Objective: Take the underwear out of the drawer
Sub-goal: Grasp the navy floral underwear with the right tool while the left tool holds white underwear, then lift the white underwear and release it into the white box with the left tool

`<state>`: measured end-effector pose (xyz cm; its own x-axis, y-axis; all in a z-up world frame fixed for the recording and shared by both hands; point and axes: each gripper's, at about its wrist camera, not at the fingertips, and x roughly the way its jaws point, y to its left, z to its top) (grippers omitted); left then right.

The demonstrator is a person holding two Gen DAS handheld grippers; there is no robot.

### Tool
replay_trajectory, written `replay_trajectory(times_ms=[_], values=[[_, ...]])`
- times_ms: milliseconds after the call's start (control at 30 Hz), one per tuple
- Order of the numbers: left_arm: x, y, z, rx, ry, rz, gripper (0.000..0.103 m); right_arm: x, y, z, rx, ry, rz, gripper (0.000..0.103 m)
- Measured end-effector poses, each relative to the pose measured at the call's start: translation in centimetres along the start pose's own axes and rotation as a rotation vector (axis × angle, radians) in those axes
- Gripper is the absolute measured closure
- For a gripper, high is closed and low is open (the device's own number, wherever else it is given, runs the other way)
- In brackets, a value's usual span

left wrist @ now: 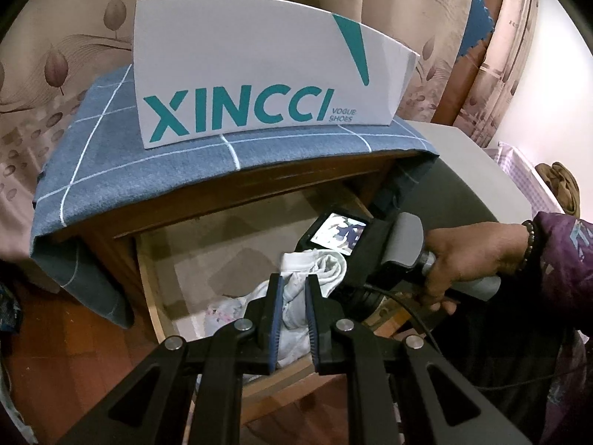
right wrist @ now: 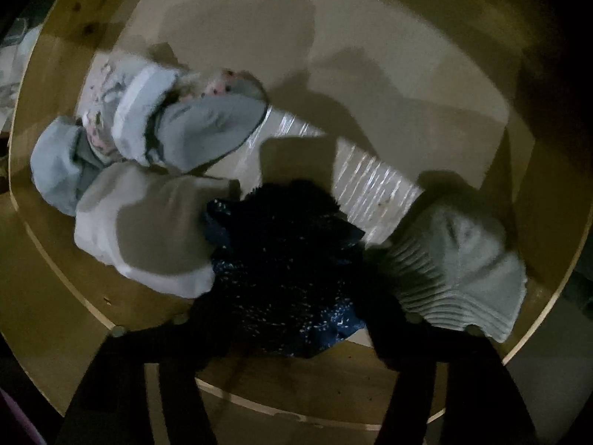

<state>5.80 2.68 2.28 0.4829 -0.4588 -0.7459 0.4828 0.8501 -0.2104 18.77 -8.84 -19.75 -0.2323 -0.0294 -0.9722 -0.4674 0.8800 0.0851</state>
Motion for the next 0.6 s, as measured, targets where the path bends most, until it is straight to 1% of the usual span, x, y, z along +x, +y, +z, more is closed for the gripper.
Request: replay_trajectory(times_ms=[67, 133, 233, 300, 400, 600], values=[[0.0, -0.1, 0.0, 0.002, 0.0, 0.001, 0.091, -0.2, 0.3, 0.1, -0.024, -0.007, -0.013, 0.058], [0.0, -0.1, 0.0, 0.005, 0.0, 0.002, 0.091, -0.3, 0.3, -0.2, -0.025, -0.021, -0.03, 0.069], [0.1, 0.1, 0.0, -0.001, 0.002, -0.002, 0.091, -1.3, -0.1, -0.6, -0.01, -0.077, -0.047, 0.079], [0.1, 0.2, -0.1, -0.006, 0.004, -0.004, 0.091, -2.3, 0.0, -0.6, -0.007, -0.113, -0.062, 0.082], [0.0, 0.2, -0.1, -0.006, 0.001, -0.006, 0.091, -3.7, 0.0, -1.6, -0.003, -0.163, -0.07, 0.083], [0.1, 0.2, -0.1, -0.008, -0.001, -0.009, 0.091, -7.0, 0.2, -4.3, 0.033, -0.268, -0.036, 0.083]])
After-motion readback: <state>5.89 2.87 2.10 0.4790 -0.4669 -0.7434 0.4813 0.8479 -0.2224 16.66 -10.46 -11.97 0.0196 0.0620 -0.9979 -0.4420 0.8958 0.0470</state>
